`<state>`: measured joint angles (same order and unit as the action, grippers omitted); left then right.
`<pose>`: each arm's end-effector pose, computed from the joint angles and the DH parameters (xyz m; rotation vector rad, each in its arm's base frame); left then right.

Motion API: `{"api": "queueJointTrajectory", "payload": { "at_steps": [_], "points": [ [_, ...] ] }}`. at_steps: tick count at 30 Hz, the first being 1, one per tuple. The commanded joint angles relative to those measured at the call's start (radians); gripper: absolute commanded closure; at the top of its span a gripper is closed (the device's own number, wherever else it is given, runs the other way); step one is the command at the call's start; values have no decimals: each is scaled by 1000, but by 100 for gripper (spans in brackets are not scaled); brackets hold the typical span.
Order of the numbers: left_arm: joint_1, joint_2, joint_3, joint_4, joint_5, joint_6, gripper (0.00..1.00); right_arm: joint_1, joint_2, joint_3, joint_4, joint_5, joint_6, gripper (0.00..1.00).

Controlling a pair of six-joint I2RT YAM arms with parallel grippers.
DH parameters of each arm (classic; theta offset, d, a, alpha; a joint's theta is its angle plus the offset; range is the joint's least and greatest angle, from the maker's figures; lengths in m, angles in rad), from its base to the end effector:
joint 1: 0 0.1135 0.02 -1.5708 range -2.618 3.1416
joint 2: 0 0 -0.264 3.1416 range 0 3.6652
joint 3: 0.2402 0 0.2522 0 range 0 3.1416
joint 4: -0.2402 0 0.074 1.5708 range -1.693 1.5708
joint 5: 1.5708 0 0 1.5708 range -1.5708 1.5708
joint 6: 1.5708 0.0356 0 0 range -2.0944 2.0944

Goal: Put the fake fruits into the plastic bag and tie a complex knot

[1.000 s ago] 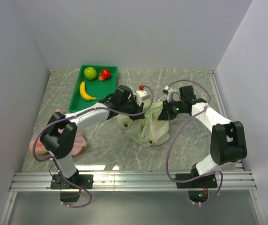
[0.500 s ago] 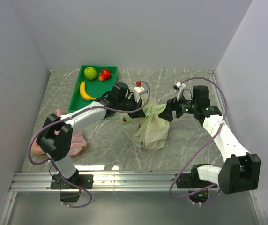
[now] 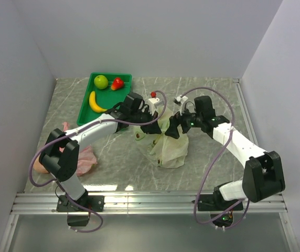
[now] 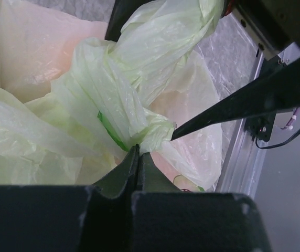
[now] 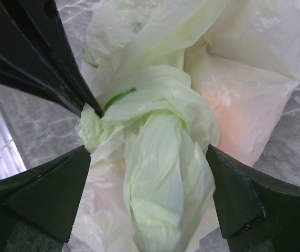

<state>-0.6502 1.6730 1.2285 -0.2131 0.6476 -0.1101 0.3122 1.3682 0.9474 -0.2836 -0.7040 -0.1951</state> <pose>0.2854 -0.2441 0.2624 0.9701 2.0962 -1.1257 0.2708 0.1116 0.2613 -0.9058 2.0179 0.8586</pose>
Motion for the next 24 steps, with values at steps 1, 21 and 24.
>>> {"api": "queueJointTrajectory", "payload": {
  "at_steps": [1,21,24],
  "points": [
    [-2,-10,-9,-14,0,-5,99,48,11,-6,109,118,10,3],
    [86,-42,-50,44,112,-88,99,68,46,-30,112,147,-55,2],
    [100,-53,-37,61,142,-105,99,65,-43,-111,198,136,-49,1]
  ]
}}
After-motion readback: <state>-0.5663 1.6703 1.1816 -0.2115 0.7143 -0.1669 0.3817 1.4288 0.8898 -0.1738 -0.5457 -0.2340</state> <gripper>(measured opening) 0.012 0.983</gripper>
